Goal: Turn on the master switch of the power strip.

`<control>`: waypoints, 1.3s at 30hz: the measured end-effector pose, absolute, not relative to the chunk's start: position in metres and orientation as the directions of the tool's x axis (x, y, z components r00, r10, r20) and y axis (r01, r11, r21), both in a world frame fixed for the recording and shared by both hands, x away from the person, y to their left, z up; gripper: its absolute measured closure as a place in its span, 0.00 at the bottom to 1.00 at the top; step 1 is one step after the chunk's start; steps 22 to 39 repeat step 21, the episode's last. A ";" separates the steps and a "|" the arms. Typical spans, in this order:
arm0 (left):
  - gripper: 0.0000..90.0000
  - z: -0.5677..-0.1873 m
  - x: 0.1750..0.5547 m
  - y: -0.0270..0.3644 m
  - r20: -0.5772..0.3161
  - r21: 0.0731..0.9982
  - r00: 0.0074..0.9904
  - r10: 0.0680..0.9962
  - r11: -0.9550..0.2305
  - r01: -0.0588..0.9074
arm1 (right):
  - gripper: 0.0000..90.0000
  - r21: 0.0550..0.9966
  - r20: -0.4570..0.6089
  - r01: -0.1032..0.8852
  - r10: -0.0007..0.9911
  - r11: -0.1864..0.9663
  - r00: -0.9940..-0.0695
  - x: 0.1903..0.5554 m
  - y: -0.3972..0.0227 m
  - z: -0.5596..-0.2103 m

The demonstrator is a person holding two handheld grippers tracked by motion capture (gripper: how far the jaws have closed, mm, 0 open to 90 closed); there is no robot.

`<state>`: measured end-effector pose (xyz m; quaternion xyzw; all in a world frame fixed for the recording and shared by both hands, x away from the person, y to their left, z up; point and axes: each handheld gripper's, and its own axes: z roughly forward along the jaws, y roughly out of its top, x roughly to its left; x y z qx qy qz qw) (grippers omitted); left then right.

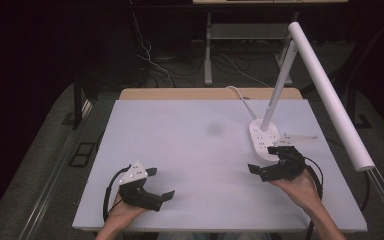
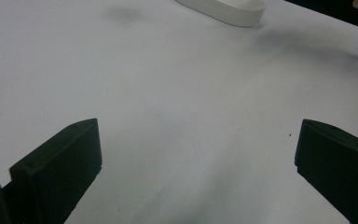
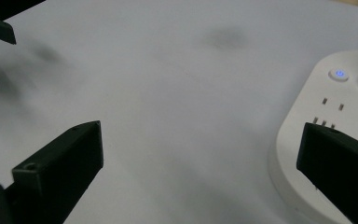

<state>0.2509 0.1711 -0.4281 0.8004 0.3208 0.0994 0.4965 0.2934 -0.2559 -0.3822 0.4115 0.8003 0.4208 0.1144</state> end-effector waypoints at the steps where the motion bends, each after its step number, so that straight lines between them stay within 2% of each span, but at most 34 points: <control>1: 0.00 -0.428 0.251 0.171 -0.158 0.858 0.775 0.612 -0.303 0.414 | 0.00 0.769 0.167 0.565 0.759 0.299 -0.629 0.291 -0.257 -0.384; 10: 0.00 -0.428 0.251 0.172 -0.155 0.856 0.776 0.611 -0.309 0.414 | 0.00 0.786 0.189 0.567 0.776 0.248 -0.601 0.266 -0.270 -0.410; 21: 0.00 -0.428 0.252 0.173 -0.159 0.856 0.776 0.611 -0.307 0.417 | 0.00 0.793 0.179 0.559 0.785 0.241 -0.592 0.246 -0.276 -0.422; 39: 0.00 -0.428 0.252 0.173 -0.159 0.856 0.776 0.611 -0.307 0.417 | 0.00 0.793 0.179 0.559 0.785 0.241 -0.592 0.246 -0.276 -0.422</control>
